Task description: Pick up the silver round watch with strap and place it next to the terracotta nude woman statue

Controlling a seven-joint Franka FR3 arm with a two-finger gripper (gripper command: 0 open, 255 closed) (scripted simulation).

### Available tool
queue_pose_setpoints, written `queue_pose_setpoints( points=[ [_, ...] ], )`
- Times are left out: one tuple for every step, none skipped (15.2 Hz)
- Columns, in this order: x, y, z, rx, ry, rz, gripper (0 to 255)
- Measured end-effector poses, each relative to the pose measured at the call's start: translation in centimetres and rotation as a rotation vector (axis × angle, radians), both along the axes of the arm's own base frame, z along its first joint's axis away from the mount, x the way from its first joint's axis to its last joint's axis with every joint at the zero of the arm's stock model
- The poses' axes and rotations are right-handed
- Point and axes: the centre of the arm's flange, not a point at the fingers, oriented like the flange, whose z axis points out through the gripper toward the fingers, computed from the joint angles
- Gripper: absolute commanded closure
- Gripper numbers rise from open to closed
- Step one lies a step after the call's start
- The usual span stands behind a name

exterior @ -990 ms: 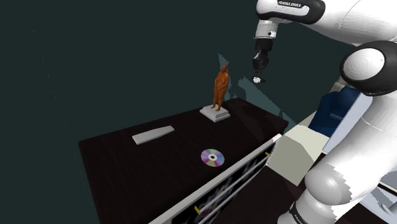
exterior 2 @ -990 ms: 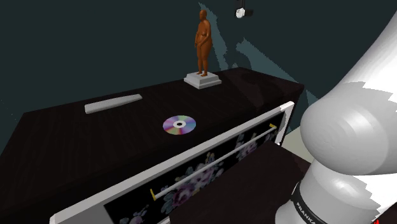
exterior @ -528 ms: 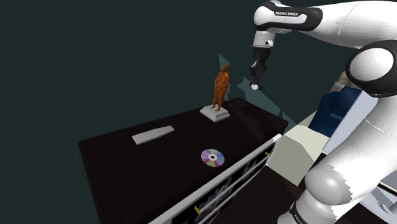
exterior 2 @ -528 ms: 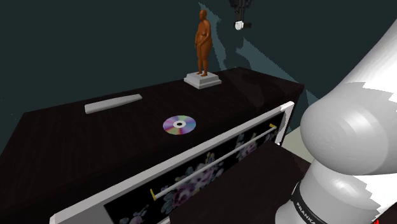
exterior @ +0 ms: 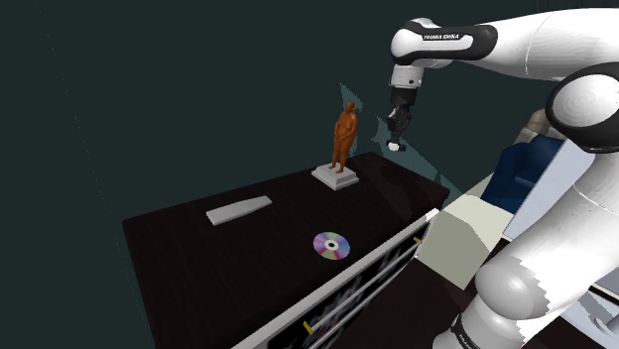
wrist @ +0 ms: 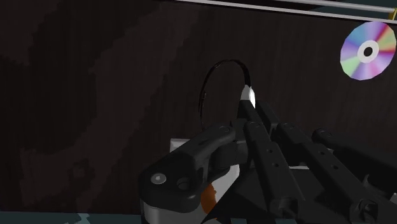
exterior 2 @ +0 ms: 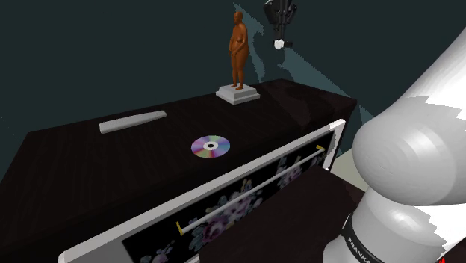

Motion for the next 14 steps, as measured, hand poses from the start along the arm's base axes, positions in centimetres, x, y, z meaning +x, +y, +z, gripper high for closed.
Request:
queue_pose_setpoints(
  points=[
    [0.1,0.0,-0.6,0.000,0.000,0.000,255],
    [0.2,0.0,-1.1,0.000,0.000,0.000,255],
    [0.2,0.0,-1.6,0.000,0.000,0.000,255],
    [0.2,-0.1,-2.1,0.000,0.000,0.000,255],
    [0.2,-0.1,-2.8,0.000,0.000,0.000,255],
    [0.1,-0.1,-3.3,0.000,0.000,0.000,255],
    [0.2,-0.1,-3.9,0.000,0.000,0.000,255],
    [0.2,-0.1,-4.4,0.000,0.000,0.000,255],
    [0.2,-0.2,-4.9,0.000,0.000,0.000,255],
    [0.1,-0.2,-5.4,0.000,0.000,0.000,255],
    [0.1,-0.1,-5.9,0.000,0.000,0.000,255],
    [0.1,-0.2,-6.4,0.000,0.000,0.000,255],
    [0.0,-0.2,-7.0,0.000,0.000,0.000,255],
    [0.1,-0.2,-7.5,0.000,0.000,0.000,255]
  ],
)
